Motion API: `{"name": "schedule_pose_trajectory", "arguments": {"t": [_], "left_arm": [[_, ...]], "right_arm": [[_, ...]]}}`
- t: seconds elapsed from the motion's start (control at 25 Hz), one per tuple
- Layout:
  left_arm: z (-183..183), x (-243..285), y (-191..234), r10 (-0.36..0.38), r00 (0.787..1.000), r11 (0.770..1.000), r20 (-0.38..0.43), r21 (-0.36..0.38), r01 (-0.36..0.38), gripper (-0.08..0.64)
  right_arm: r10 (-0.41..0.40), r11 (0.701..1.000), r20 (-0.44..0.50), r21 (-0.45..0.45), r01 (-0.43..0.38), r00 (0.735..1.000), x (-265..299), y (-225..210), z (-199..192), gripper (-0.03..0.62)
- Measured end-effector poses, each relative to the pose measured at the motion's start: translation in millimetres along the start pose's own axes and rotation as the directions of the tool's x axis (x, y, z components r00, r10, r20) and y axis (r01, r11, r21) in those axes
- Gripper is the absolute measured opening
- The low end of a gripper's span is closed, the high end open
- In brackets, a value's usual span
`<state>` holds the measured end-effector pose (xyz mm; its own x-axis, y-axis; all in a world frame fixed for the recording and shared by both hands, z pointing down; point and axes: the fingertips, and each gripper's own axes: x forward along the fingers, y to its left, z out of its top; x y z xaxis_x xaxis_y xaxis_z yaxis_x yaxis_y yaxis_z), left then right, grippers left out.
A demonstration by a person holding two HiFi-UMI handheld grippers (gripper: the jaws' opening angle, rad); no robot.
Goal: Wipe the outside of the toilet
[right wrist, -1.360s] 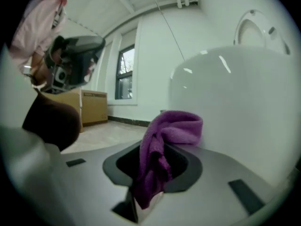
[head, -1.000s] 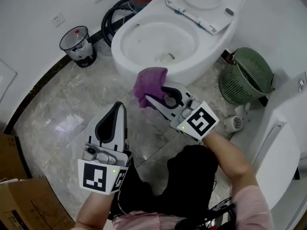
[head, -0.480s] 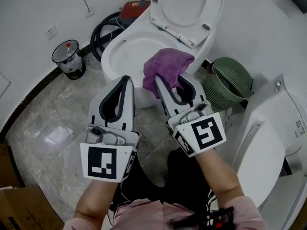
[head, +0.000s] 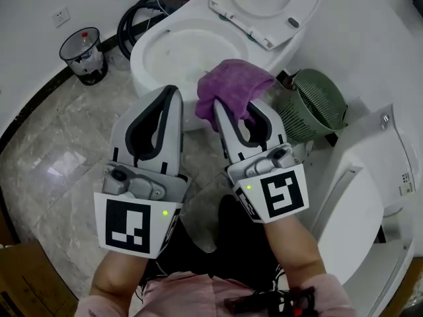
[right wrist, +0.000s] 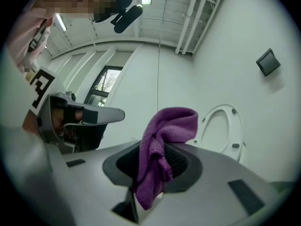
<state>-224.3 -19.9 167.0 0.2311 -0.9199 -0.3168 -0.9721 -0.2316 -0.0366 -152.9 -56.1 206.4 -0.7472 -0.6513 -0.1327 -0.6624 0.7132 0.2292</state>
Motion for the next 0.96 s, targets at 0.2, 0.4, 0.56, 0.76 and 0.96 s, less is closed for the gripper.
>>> {"name": "schedule_pose_trajectory", "arguments": {"t": [0.2,0.4,0.56,0.76,0.96], "left_arm": [[-6.1,1.6,-0.4,-0.008,1.000,1.000,-0.021,-0.031,0.007,0.008],[-6.5,2.7,0.1,-0.008,1.000,0.999,-0.006,-0.041,0.008,0.008],[-7.0,2.1,0.4,-0.006,1.000,0.999,-0.001,-0.039,0.006,0.008],[-6.4,3.4,-0.5,-0.004,1.000,0.999,0.007,-0.036,0.004,0.008],[-5.8,1.2,3.9,-0.006,1.000,0.999,0.009,-0.037,0.007,0.008]], "right_arm": [[-0.014,0.999,-0.007,-0.050,0.013,1.000,2.3,4.1,-0.6,0.107],[-0.013,0.998,0.007,-0.058,0.014,1.000,6.2,4.4,2.8,0.107],[-0.015,0.997,0.011,-0.069,0.016,1.000,7.2,5.0,4.5,0.107],[-0.024,0.996,-0.002,-0.080,0.024,1.000,5.2,2.9,1.1,0.107],[-0.035,0.994,0.038,-0.104,0.039,0.999,6.2,2.8,7.3,0.107]]}}
